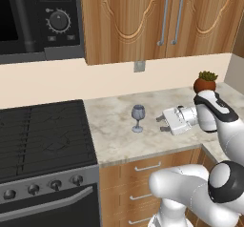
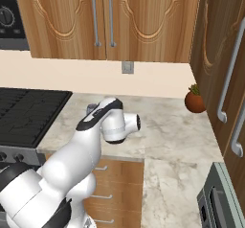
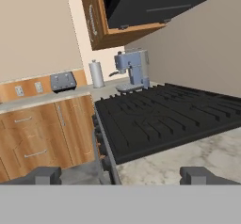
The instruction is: Retrieve the wine glasses from the counter and place one next to each plate.
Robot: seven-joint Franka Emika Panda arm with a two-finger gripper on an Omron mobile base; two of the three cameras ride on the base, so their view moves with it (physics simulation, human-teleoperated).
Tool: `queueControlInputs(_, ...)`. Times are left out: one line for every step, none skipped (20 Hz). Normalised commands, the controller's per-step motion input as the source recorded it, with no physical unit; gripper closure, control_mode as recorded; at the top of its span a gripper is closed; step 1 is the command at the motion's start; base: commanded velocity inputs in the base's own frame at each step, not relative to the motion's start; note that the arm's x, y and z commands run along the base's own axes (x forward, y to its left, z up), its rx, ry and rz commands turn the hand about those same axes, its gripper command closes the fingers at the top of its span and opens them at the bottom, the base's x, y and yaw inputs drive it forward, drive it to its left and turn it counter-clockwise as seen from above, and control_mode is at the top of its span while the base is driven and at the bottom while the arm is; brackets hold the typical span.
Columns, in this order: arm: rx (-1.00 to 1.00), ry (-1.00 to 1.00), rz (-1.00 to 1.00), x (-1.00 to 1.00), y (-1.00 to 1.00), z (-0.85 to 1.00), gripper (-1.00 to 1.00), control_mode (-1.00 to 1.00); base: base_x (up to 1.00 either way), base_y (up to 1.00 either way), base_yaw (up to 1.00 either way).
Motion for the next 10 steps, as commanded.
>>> queueControlInputs(0.0, 0.0, 0.0, 0.0, 0.0, 0.0, -1.0, -1.0, 0.0, 0.0, 0.0)
queueControlInputs(0.0, 0.0, 0.0, 0.0, 0.0, 0.0, -1.0, -1.0, 0.0, 0.0, 0.0)
queueControlInputs(0.0, 0.0, 0.0, 0.0, 0.0, 0.0, -1.0, -1.0, 0.0, 0.0, 0.0)
queueControlInputs(0.0, 0.0, 0.0, 0.0, 0.0, 0.0, -1.0, -1.0, 0.0, 0.0, 0.0)
queueControlInputs(0.0, 0.0, 0.0, 0.0, 0.0, 0.0, -1.0, -1.0, 0.0, 0.0, 0.0)
queueControlInputs(0.0, 0.0, 0.0, 0.0, 0.0, 0.0, -1.0, -1.0, 0.0, 0.0, 0.0)
queueControlInputs(0.0, 0.0, 0.0, 0.0, 0.0, 0.0, -1.0, -1.0, 0.0, 0.0, 0.0)
queueControlInputs(0.0, 0.0, 0.0, 0.0, 0.0, 0.0, -1.0, -1.0, 0.0, 0.0, 0.0)
queueControlInputs(0.0, 0.0, 0.0, 0.0, 0.0, 0.0, -1.0, -1.0, 0.0, 0.0, 0.0)
queueControlInputs(0.0, 0.0, 0.0, 0.0, 0.0, 0.0, -1.0, -1.0, 0.0, 0.0, 0.0)
